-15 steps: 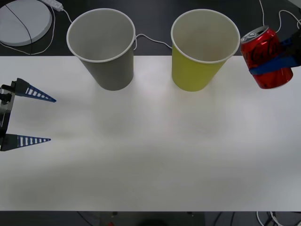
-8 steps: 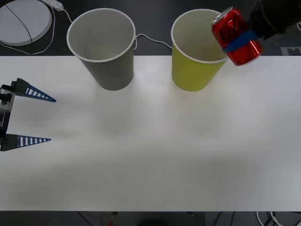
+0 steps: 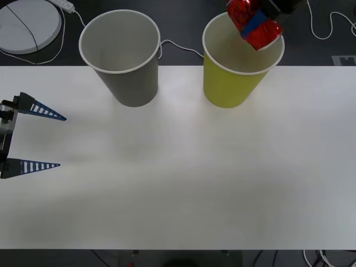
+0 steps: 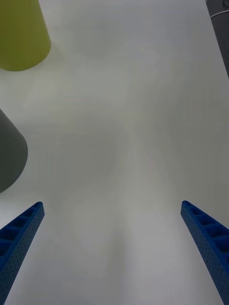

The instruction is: Put the can into the green bin and the plastic bottle into the gray bin

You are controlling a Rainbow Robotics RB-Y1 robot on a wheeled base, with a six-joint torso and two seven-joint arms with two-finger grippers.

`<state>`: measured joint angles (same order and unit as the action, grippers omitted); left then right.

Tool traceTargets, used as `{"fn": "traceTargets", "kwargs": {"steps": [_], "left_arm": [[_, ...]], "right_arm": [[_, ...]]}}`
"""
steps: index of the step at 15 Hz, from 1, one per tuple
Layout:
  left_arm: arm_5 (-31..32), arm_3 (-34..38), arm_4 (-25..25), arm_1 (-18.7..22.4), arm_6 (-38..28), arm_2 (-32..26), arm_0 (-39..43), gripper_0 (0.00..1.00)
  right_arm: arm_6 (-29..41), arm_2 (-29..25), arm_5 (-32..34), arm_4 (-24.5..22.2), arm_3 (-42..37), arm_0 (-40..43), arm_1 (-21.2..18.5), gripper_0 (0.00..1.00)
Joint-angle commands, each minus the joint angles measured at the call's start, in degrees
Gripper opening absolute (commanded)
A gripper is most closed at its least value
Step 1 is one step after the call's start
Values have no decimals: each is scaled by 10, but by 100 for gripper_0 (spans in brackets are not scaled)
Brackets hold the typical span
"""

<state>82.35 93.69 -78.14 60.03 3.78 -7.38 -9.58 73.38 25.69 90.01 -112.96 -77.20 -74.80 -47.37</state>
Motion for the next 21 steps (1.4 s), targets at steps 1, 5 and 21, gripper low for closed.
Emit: {"fn": "traceTargets", "kwargs": {"steps": [1,5,21], "left_arm": [[0,0,0,0,0,0,0,100],[0,0,0,0,0,0,0,100],[0,0,0,0,0,0,0,100]], "right_arm": [[-17,1,0,-33,50,-25,28,0],[-46,1,0,-42,94,-40,38,0],[-99,2,0,85,17,6,-57,100]]}}
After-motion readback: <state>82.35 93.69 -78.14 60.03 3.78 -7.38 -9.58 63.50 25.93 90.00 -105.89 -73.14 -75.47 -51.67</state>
